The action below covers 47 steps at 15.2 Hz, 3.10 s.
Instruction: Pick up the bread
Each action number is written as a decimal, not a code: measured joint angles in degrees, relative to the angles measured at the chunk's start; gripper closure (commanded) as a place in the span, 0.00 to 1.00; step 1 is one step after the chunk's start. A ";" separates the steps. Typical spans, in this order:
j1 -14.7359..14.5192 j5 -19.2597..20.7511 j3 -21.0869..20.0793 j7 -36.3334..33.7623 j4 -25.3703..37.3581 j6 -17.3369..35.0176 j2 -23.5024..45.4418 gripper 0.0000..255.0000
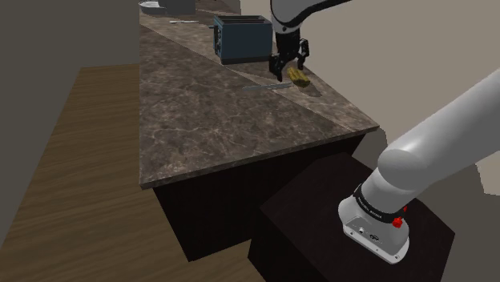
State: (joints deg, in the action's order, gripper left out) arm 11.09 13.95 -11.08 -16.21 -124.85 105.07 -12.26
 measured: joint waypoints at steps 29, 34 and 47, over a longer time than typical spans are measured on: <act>1.67 29.01 6.55 -20.73 35.68 -9.68 43.21 1.00; 1.64 29.03 6.53 -20.81 35.66 -9.61 43.17 1.00; 1.41 28.48 6.40 -17.61 38.00 -13.62 40.50 1.00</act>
State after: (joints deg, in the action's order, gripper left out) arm 12.50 42.43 -4.68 -33.82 -86.85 91.45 28.24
